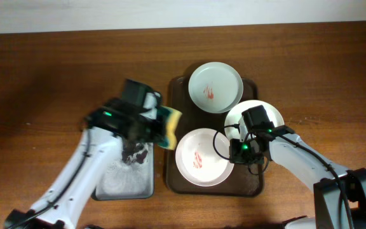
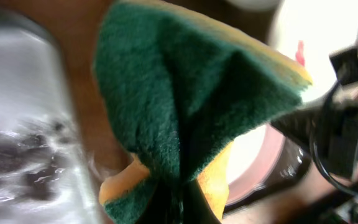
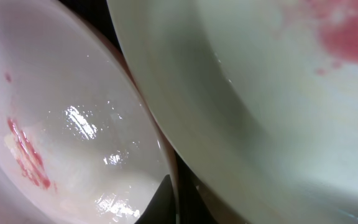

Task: Clean dirty plates on tray and stack at the side
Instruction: 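Lift the sponge and scrub the right-held plate with the left gripper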

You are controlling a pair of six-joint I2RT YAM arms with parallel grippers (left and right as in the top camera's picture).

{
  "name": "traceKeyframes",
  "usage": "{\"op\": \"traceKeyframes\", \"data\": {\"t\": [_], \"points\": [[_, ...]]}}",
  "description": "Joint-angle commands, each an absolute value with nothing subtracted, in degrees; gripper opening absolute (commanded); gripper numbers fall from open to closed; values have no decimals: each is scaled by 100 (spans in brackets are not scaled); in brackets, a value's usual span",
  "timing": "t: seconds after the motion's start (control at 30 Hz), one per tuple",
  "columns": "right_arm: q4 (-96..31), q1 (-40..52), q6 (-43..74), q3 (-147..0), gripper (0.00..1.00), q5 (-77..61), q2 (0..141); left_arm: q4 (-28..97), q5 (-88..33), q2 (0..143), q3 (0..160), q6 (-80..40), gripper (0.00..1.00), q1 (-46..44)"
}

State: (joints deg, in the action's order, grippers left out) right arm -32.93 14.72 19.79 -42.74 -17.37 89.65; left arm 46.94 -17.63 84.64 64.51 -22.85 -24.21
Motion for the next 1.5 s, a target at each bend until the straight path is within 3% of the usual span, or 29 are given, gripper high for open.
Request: {"op": "traceKeyframes", "data": {"t": [0.0, 0.2, 0.43, 0.57, 0.77, 0.87, 0.97, 1.2, 1.47], "points": [[-3293, 1498, 2071, -4320, 4, -1623, 9000, 3992, -1898, 8632, 5870, -3719, 0, -3148], [-3293, 1498, 2071, -4320, 4, -1623, 9000, 2950, -2233, 9710, 5704, -4670, 0, -4160], [-3295, 1498, 2071, -4320, 4, -1623, 9000, 2648, -2235, 10822, 5704, -4810, 0, -4211], [-3347, 1498, 2156, -4320, 4, -1623, 9000, 2985, -1201, 11043, 5741, -4598, 0, -4095], [-3382, 1498, 2154, -4320, 4, -1623, 9000, 5011, 1129, 11034, 6722, -4224, 0, -3653], [-3380, 1498, 2154, -4320, 4, -1619, 9000, 5234, 1588, 11034, 6864, -4045, 0, -3621], [-3382, 1498, 2154, -4320, 4, -1619, 9000, 4967, 1203, 11037, 6862, -4045, 0, -3634], [-3376, 1500, 2051, -4318, 4, -1621, 9000, 3245, -2014, 11170, 6862, -4097, 0, -3780], [-3470, 1505, 1745, -4318, 4, -1621, 9000, 2191, -2635, 11695, 6862, -4298, 0, -4322]]}}
